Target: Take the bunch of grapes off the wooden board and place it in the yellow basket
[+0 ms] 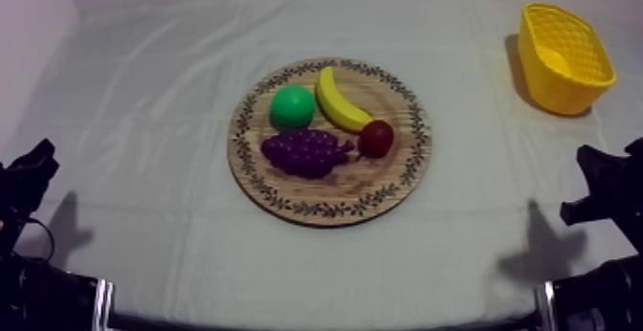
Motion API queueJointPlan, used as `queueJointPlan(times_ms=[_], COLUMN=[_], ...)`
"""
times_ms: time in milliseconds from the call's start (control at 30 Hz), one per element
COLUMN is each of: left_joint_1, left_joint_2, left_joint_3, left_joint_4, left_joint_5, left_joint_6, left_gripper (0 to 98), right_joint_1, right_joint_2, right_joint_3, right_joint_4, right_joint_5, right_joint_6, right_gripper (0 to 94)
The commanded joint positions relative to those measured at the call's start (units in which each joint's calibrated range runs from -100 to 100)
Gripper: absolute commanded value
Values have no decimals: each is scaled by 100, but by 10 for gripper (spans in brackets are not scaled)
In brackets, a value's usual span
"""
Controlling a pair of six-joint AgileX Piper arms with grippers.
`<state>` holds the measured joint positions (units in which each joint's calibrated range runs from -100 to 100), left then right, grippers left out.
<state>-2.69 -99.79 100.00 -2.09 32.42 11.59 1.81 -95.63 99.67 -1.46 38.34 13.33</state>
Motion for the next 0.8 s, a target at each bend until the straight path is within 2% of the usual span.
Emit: queueJointPlan(times_ms=[0, 167, 333, 600, 767], left_joint_1=[-3, -3, -3, -3, -3], left_joint_2=[5, 5, 5, 5, 5], left_joint_3=[0, 0, 0, 0, 0], left_joint_4=[1, 1, 1, 1, 1], left_joint_5=[-1, -1, -1, -1, -1], left_joint_6=[1, 1, 1, 1, 1], left_gripper=[1, 1, 1, 1, 1], right_joint_1=[-5, -5, -5, -23, -259], right_joint_2=[-4, -4, -4, -1, 335], right_joint_3=[-1, -1, -1, 3, -113], right_joint_4=[2, 2, 2, -3, 233], right_joint_5=[-3, -3, -3, -16, -158], right_joint_6=[91, 26, 130, -2, -254], right_gripper=[21, 9, 7, 4, 3])
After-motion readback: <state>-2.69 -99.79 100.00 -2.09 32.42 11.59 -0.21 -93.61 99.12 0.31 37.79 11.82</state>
